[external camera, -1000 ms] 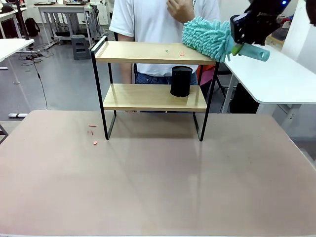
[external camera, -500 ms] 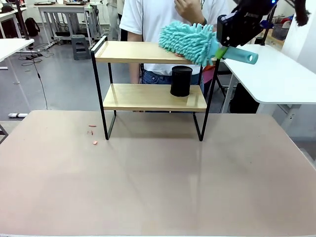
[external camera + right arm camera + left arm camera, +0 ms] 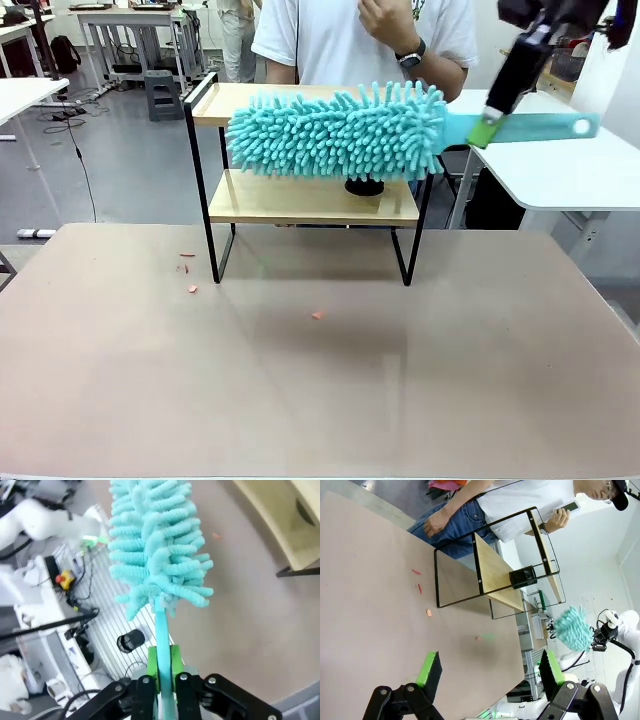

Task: Clean the shelf.
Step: Clean the remaining tier of the Shelf with the Duster once objects are removed, then hand the Duster back to the human.

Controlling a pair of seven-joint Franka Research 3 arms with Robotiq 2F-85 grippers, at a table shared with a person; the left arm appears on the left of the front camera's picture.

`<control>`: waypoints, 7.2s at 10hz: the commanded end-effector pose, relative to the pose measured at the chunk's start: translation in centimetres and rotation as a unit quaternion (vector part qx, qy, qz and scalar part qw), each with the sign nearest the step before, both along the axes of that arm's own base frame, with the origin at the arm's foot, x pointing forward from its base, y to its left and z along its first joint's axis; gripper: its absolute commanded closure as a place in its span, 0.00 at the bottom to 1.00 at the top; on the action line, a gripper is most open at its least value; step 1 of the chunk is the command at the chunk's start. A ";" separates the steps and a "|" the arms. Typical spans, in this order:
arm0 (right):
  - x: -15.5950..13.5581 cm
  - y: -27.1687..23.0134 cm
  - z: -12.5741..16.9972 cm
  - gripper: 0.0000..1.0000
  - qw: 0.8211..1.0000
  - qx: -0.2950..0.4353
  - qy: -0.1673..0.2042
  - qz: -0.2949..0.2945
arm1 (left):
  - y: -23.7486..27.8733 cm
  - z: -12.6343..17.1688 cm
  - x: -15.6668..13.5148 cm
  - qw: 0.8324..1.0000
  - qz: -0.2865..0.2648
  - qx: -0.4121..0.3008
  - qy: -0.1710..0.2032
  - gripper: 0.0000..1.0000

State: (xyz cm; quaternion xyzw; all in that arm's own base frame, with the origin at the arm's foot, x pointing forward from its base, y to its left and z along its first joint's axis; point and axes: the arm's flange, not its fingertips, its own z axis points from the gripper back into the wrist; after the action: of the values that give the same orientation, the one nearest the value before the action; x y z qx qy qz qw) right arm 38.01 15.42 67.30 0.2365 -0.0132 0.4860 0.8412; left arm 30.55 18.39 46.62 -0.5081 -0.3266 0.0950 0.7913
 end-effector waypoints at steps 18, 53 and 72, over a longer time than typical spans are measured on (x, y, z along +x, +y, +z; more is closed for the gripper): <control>-19.0 -32.9 -19.2 0.88 0.854 0.212 0.130 -0.456 | -0.4 -0.2 -0.2 1.000 0.000 -0.004 -0.015 0.00; -6.5 0.7 -3.4 0.88 0.975 -0.028 0.140 0.170 | -48.7 8.0 4.8 0.771 -0.626 0.035 -0.116 0.00; -5.7 -1.3 -5.4 0.88 0.980 -0.006 0.165 0.112 | -49.6 4.0 2.5 0.722 -0.681 0.050 -0.115 1.00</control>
State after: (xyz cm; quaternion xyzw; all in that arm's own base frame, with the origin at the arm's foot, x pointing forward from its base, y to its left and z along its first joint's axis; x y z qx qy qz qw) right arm 32.47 13.83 62.13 0.3003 0.1594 0.5335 0.7744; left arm 33.38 -31.39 50.70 -0.5637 0.0230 -0.5334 0.6302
